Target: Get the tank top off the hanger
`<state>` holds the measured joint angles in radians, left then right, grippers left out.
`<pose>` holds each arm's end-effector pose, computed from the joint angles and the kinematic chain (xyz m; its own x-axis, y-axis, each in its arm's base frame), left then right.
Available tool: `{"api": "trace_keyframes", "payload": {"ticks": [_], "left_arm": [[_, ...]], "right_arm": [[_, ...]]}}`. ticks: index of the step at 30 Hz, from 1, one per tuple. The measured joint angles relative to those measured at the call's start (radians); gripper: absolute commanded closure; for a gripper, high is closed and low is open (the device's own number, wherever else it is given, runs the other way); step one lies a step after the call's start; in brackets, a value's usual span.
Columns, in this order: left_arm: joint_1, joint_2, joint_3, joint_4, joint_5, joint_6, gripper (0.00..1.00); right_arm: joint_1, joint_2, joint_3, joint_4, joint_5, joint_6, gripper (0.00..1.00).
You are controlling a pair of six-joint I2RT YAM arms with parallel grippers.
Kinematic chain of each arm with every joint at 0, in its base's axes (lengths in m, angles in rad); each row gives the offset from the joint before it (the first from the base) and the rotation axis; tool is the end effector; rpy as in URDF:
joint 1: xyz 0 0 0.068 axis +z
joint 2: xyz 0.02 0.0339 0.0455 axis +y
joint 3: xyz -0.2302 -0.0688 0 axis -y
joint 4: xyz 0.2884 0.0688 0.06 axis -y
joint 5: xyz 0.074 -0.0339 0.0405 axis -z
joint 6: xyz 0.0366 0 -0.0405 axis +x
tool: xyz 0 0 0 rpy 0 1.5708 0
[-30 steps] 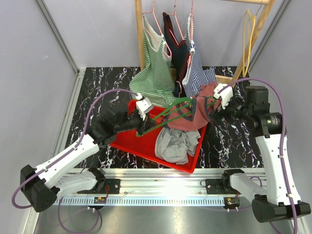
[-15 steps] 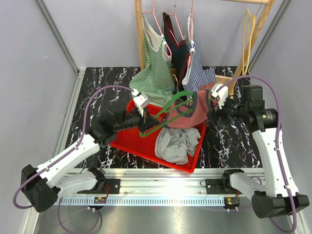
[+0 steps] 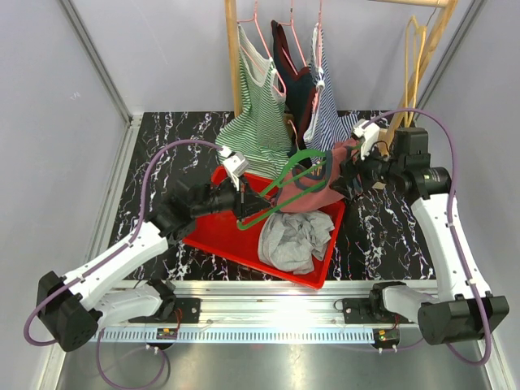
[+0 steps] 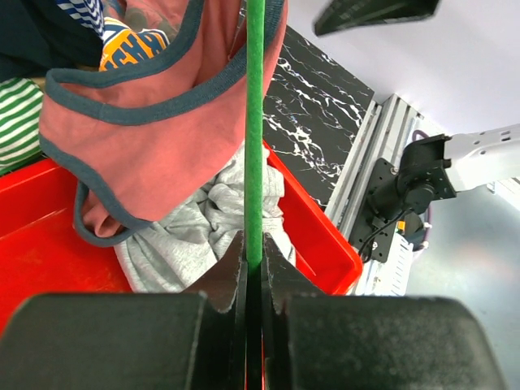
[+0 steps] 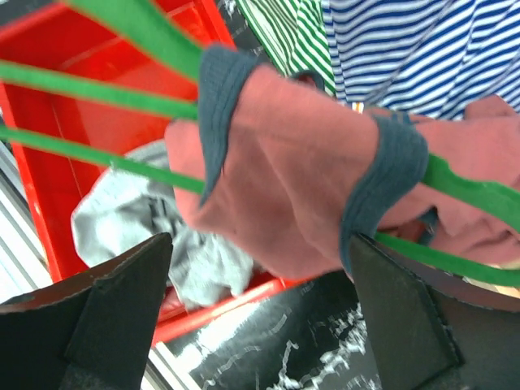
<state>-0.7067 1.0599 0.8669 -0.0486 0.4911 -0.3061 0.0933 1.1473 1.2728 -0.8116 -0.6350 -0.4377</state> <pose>0.2209 -0.2113 0.2924 -0.4510 0.0356 -0.8918 0.8232 0.4028 -0.4002 0.2808 0.0481 0.3534 -0.3458 -0.3751 -0.8601 -0.7492 0.6623 0.0124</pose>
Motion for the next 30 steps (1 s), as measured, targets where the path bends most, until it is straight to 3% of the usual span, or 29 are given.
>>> {"api": "trace_keyframes", "payload": {"ticks": [3, 5, 6, 7, 10, 11, 21, 30], "left_arm": [[0.0, 0.005, 0.0, 0.008, 0.003, -0.013, 1.0], [0.002, 0.007, 0.0, 0.013, 0.003, -0.018, 1.0], [0.002, 0.009, 0.0, 0.016, 0.003, -0.02, 1.0], [0.003, 0.009, 0.0, 0.017, 0.003, -0.022, 1.0], [0.003, 0.009, 0.0, 0.018, 0.003, -0.024, 1.0], [0.003, 0.009, 0.0, 0.018, 0.002, -0.023, 1.0], [0.009, -0.021, 0.0, -0.064, -0.068, 0.081, 1.0], [0.014, -0.173, 0.0, -0.237, -0.14, 0.322, 1.0]], "right_arm": [[0.018, 0.025, -0.003, 0.045, -0.006, 0.048, 0.13], [0.038, 0.041, -0.006, 0.069, -0.005, 0.078, 0.3], [0.047, 0.051, -0.006, 0.079, -0.004, 0.093, 0.39], [0.055, 0.06, -0.006, 0.087, -0.003, 0.101, 0.56], [0.061, 0.082, -0.006, 0.091, -0.002, 0.125, 0.81], [0.062, 0.087, -0.006, 0.09, -0.001, 0.131, 1.0], [0.05, 0.038, 0.009, 0.067, 0.106, 0.118, 1.0], [-0.07, -0.124, -0.006, 0.105, 0.291, 0.101, 1.0]]}}
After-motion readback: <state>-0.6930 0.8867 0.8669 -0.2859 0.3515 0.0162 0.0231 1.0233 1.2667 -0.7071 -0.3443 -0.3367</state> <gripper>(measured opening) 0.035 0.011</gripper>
